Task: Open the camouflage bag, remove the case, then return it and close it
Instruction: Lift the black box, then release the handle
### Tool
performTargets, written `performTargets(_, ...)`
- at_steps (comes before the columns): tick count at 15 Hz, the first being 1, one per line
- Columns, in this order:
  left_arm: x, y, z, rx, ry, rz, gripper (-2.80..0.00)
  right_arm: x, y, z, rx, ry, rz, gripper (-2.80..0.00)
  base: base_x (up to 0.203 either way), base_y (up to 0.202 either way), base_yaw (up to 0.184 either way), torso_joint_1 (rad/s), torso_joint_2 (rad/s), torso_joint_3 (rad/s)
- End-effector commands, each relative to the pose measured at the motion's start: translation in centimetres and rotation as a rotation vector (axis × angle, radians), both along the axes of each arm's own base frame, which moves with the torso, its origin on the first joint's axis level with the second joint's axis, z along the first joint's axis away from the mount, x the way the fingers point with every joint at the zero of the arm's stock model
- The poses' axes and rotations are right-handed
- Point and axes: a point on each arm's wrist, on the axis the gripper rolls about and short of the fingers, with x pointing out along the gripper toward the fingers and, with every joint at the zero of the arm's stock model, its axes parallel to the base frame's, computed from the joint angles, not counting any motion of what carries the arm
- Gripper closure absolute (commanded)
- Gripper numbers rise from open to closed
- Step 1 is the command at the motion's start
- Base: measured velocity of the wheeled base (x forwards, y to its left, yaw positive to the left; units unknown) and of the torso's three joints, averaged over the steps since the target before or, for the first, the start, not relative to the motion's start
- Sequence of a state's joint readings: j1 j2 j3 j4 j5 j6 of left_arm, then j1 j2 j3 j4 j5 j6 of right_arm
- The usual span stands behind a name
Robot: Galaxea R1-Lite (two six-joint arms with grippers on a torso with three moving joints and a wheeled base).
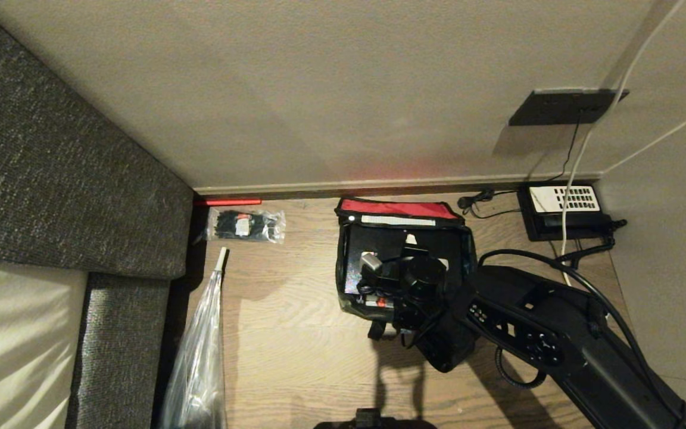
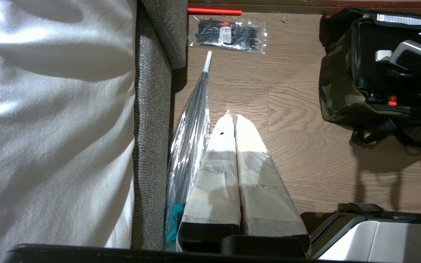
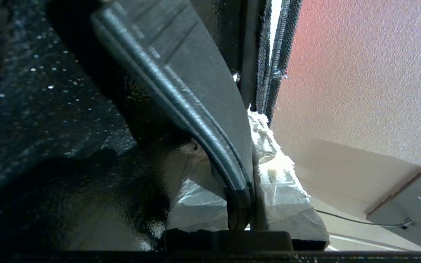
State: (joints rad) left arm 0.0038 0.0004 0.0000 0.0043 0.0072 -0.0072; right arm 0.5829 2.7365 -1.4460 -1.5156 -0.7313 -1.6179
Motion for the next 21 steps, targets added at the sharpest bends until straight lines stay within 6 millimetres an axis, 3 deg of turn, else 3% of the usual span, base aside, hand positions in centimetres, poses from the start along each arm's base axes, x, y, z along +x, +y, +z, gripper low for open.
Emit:
performTargets(1, 0.0, 0.0, -0.1, 0.000, 0.003, 0.001, 0.00, -0.1, 0.0, 1.4, 0.011, -0.028, -0.003, 0.00, 0.000, 0.000, 0.000, 0.000, 0.00, 0.000)
performTargets(4, 0.0, 0.0, -0.1, 0.000, 0.003, 0.001, 0.00, -0.3, 0.1, 3.1, 0.037, -0.055, -0.025, 0.00, 0.000, 0.000, 0.000, 0.000, 0.00, 0.000)
performTargets(7, 0.0, 0.0, -0.1, 0.000, 0.003, 0.001, 0.00, -2.9, 1.8, 11.9, 0.161, -0.189, -0.024, 0.00, 0.000, 0.000, 0.000, 0.000, 0.00, 0.000)
performTargets(10, 0.0, 0.0, -0.1, 0.000, 0.003, 0.001, 0.00, -6.9, 4.1, 16.7, 0.204, -0.232, 0.009, 0.00, 0.000, 0.000, 0.000, 0.000, 0.00, 0.000)
performTargets(16, 0.0, 0.0, -0.1, 0.000, 0.003, 0.001, 0.00, -11.8, 6.5, 17.5, 0.129, -0.180, 0.088, 0.00, 0.000, 0.000, 0.000, 0.000, 0.00, 0.000)
performTargets(18, 0.0, 0.0, -0.1, 0.000, 0.003, 0.001, 0.00, -12.3, 6.3, 18.7, 0.123, -0.194, 0.085, 0.00, 0.000, 0.000, 0.000, 0.000, 0.00, 0.000)
performTargets(21, 0.0, 0.0, -0.1, 0.000, 0.003, 0.001, 0.00, -13.5, 4.3, 20.0, 0.071, -0.171, 0.050, 0.00, 0.000, 0.000, 0.000, 0.000, 0.00, 0.000)
